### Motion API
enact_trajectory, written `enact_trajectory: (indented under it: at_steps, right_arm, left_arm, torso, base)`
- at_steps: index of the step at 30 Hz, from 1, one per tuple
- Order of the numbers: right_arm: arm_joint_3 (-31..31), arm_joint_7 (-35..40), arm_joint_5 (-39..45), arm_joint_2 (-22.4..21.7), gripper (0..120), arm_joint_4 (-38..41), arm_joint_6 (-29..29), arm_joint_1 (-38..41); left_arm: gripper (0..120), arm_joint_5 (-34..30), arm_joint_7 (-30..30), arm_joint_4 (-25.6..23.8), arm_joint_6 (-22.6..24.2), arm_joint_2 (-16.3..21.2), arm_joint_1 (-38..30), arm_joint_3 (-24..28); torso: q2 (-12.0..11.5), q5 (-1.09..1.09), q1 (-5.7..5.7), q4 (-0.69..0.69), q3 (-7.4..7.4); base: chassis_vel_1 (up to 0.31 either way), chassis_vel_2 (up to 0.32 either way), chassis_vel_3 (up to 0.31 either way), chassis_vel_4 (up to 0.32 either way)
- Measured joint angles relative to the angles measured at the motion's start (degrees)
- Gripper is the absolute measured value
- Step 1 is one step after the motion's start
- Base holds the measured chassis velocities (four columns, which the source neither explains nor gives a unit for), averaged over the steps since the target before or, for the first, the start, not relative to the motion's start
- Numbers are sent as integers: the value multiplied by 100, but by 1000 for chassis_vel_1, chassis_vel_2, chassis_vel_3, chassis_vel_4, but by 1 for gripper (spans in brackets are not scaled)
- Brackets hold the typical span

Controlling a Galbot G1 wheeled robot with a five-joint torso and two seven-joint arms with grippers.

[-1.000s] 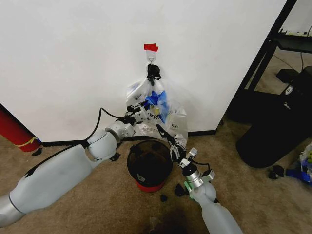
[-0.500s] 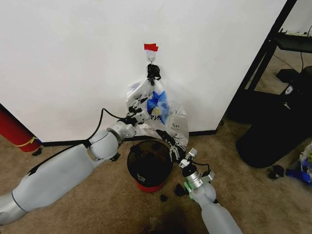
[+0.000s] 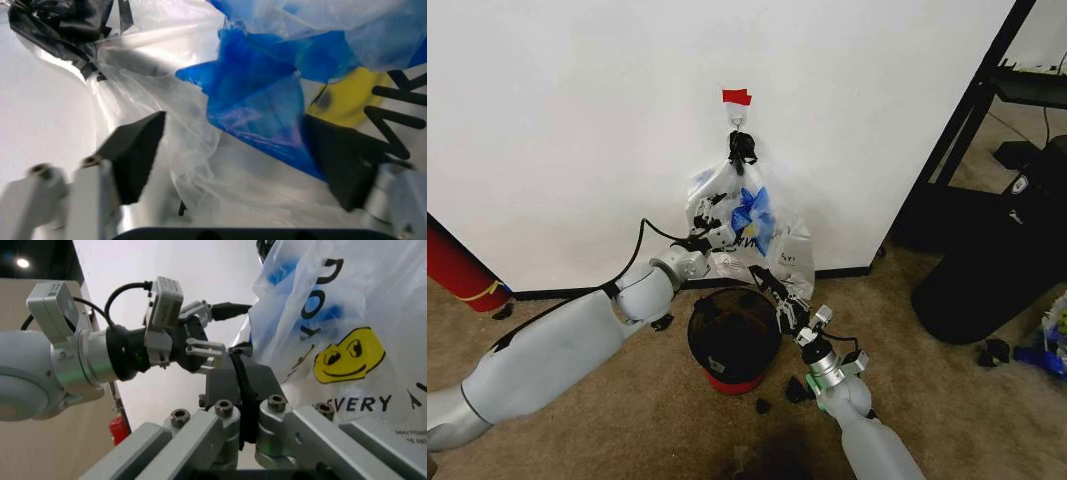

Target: Pick up the garbage bag from the wall and place it over the trash bin.

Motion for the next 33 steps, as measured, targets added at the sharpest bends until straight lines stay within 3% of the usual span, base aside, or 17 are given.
enact_trajectory:
  at_steps: [8,10,12,20,30,33]
  right_arm:
    - [-7,-6,0,-10,0,-26,10,5]
    - [-7,-6,0,-10,0,-26,10,5]
    - [-7,-8,1,-18,0,-33,14,6]
    - [0,-10,6,-21,0,-55,31,21]
    - [81,-7,14,-19,0,-61,69,12]
    - [155,33,46,-22,0,-59,110,-11]
  left_arm:
    - [47,-27,0,28,-13,-3,-1,23]
    - [47,-27,1,29,-13,-3,0,23]
    - [33,-25,19,31,-19,-2,9,32]
    - [7,-19,36,48,-29,-7,6,45]
    - [0,-50,-45,-23,-85,9,281,-276]
    - [0,-264,-172,-287,-107,30,734,-779]
  torso:
    - [0,0,0,0,0]
    - [0,0,0,0,0]
    - [0,0,0,0,0]
    - [0,0,0,0,0]
    - [0,0,0,-1,0]
    - [0,0,0,-1,0]
  base:
    - [0,0,0,0]
    - [0,0,0,0]
    - [0,0,0,0]
    - [0,0,0,0]
    - [0,0,0,0]
    - [0,0,0,0]
